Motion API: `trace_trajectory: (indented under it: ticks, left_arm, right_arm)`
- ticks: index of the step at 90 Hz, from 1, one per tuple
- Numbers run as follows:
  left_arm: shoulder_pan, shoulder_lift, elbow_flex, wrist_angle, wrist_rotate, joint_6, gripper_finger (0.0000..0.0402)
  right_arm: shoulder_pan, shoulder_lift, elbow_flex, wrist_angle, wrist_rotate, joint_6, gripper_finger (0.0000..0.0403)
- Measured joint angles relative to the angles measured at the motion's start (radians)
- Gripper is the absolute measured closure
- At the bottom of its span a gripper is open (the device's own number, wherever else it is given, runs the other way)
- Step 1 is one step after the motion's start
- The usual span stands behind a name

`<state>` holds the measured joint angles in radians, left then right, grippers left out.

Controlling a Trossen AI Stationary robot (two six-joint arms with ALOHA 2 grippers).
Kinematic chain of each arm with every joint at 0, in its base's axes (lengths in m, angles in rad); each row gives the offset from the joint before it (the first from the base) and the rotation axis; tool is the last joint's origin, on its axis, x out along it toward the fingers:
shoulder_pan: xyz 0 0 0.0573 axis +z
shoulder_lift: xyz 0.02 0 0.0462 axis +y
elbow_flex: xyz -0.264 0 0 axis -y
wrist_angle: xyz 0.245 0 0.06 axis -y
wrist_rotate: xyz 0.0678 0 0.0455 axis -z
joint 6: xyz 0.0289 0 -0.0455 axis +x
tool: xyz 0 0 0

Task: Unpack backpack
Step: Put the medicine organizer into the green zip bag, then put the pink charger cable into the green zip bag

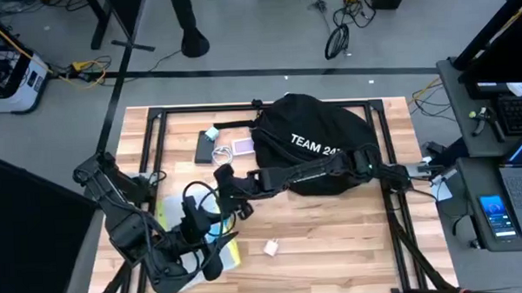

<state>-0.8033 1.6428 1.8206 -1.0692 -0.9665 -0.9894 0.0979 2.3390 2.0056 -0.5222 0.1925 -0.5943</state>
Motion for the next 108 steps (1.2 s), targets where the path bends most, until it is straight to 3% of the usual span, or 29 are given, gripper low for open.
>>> trace_trajectory:
  ticks: [18,28,52,73,80,94,108]
  left_arm:
    - [0.000,0.000,0.000,-0.018,0.000,0.000,0.0201]
    - [0.000,0.000,0.000,-0.019,0.000,0.000,0.0201]
    - [0.001,0.000,0.000,-0.016,0.000,-0.001,0.0201]
    - [0.001,0.000,0.000,-0.014,0.000,-0.001,0.0201]
    - [0.001,0.000,0.000,-0.013,0.000,-0.002,0.0201]
    - [0.001,0.000,0.000,-0.014,0.008,-0.025,0.0201]
    - [0.001,0.000,0.000,-0.031,0.014,-0.025,0.0201]
  right_arm:
    - [-0.031,-0.016,0.000,-0.229,-0.010,0.171,0.0178]
    - [-0.041,-0.016,-0.028,-0.256,-0.091,0.310,0.0178]
    - [-0.013,-0.014,-0.193,0.145,-0.140,0.444,0.0179]
    - [0.004,0.003,-0.195,0.633,-0.116,0.455,0.0179]
    - [0.002,0.024,-0.197,0.684,-0.108,0.447,0.0179]
    - [-0.002,0.008,-0.198,0.473,-0.105,0.366,0.0179]
    - [-0.007,-0.099,-0.196,0.163,-0.107,0.303,0.0179]
